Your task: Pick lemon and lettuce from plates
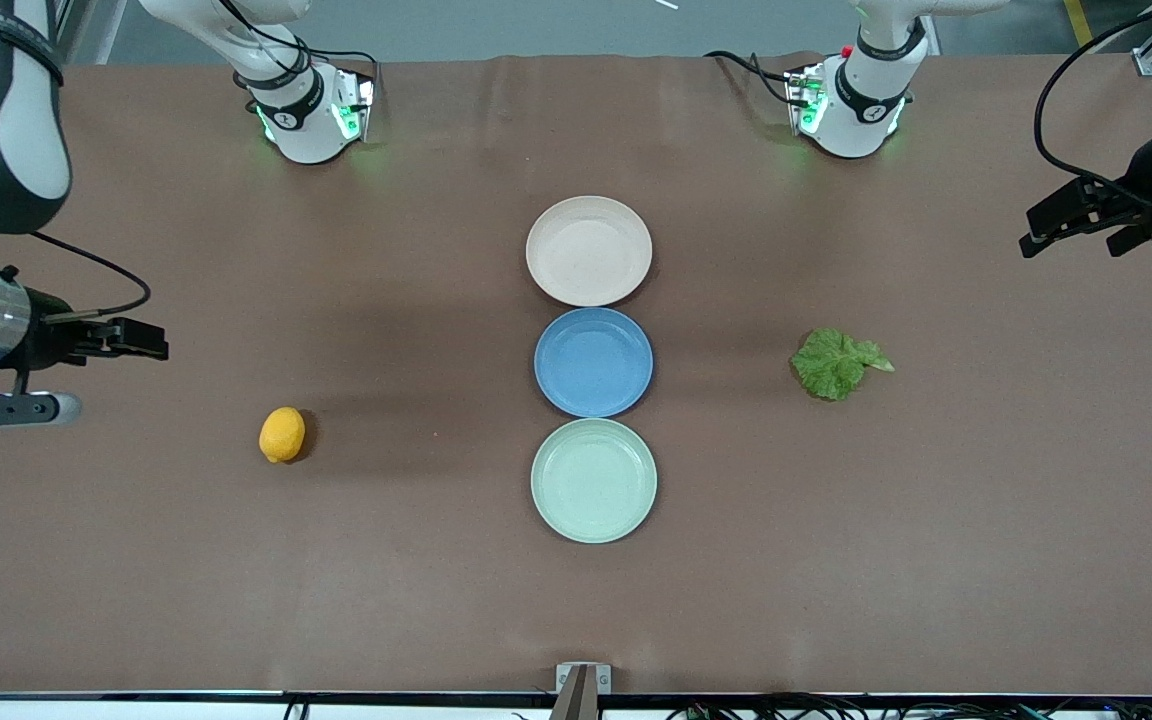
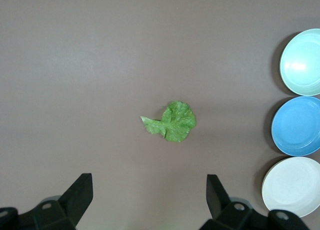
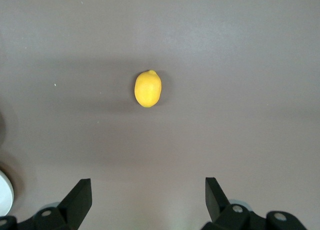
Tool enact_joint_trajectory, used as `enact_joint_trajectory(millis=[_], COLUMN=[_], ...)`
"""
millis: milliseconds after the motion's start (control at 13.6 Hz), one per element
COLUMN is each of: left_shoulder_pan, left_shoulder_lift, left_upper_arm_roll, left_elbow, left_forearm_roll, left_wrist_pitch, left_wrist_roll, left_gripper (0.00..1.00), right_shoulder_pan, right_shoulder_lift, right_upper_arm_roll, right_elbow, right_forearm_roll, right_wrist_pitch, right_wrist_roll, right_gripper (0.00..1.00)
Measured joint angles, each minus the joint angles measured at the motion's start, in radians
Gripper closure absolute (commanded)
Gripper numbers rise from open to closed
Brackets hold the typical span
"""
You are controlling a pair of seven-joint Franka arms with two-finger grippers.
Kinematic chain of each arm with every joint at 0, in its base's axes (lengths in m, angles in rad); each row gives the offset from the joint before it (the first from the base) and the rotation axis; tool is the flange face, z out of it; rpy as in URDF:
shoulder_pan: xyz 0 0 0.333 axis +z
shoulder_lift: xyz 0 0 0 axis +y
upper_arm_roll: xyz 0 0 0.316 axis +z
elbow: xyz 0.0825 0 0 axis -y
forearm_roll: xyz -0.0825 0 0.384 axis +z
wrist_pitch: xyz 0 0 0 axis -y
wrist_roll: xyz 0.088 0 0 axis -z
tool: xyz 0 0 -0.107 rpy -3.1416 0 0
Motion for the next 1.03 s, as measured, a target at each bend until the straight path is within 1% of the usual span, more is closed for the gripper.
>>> enact_joint_trajectory(millis=[147,221,441,588,809,1029], left_shoulder_pan=[0.000,0.000,0.000,0.002,0.004,0.004], left_shoulder_lift=[0.000,0.000,0.000,0.000,0.000,0.000], left_upper_arm_roll=[0.001,0.002,0.002,0.004,0.005,0.005], left_elbow=[0.006,0.009,0.015,0.015,0.015,0.015], left_forearm_roll=[0.000,0.000,0.000,0.000,0.000,0.000], left_wrist_pitch=[0.000,0.000,0.000,0.000,-0.001,-0.001], left_wrist_roll=[0.000,0.000,0.019,0.026,0.027,0.027], left_gripper=[0.00,0.00,0.00,0.00,0.00,0.00], right_shoulder_pan=[-0.008,-0.007,-0.006,-0.006,-0.006,-0.006], right_shoulder_lift=[-0.059,-0.099,-0.240,-0.308,-0.359,-0.369], right_upper_arm_roll=[-0.005,-0.003,-0.003,-0.002,0.001,0.004], right_elbow=[-0.046,-0.086,-0.279,-0.367,-0.405,-0.406], right_forearm_roll=[0.003,0.003,0.003,0.003,0.003,0.003], right_wrist_pitch=[0.000,0.009,0.111,0.140,0.142,0.144], right_wrist_roll=[-0.017,-0.018,-0.018,-0.016,0.004,0.008], right_gripper=[0.00,0.00,0.00,0.00,0.00,0.00])
